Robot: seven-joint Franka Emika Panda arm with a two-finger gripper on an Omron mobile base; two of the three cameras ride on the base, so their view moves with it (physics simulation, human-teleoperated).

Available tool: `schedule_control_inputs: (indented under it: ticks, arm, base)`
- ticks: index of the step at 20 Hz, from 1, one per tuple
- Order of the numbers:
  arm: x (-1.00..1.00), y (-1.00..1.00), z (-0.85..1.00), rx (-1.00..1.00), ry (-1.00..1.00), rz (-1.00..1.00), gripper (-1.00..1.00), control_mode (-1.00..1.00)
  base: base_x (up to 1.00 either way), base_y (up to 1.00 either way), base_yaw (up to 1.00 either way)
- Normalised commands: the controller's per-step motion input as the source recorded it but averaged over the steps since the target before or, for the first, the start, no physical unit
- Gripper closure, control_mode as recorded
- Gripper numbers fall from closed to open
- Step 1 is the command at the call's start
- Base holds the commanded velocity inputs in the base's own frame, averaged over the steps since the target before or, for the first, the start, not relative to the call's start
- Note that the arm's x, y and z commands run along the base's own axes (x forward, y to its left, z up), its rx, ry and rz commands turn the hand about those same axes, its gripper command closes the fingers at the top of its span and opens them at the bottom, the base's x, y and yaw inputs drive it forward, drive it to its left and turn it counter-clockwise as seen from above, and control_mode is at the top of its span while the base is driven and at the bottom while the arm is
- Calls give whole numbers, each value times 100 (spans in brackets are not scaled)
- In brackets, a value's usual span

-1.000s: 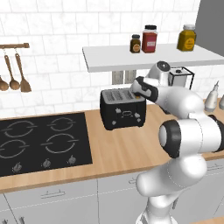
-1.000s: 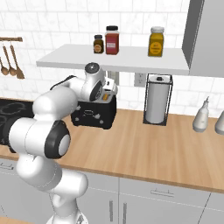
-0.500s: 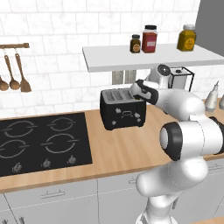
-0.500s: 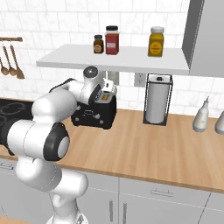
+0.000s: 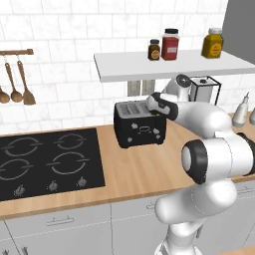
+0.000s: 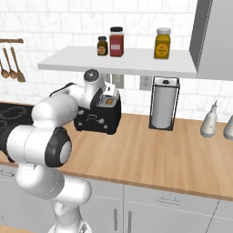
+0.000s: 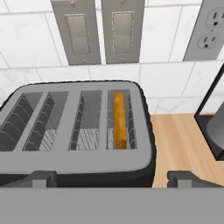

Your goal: Start the toaster. Once the lever pops up, take the bread to the plate on the dining counter.

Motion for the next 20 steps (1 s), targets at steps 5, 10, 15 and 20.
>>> schedule_control_inputs:
  ticks: [5,10,15,20]
  arm:
    - [20,0,-22,0,0,0,-100,-100]
    - [16,0,-21,0,0,0,-100,-100]
    - [3,-6,-1,0,-1,0,-100,-100]
    - [6,-8,0,0,-2,0,-100,-100]
  base:
    - [0,0,0]
    - [0,0,0]
    - [0,0,0]
    - [0,0,0]
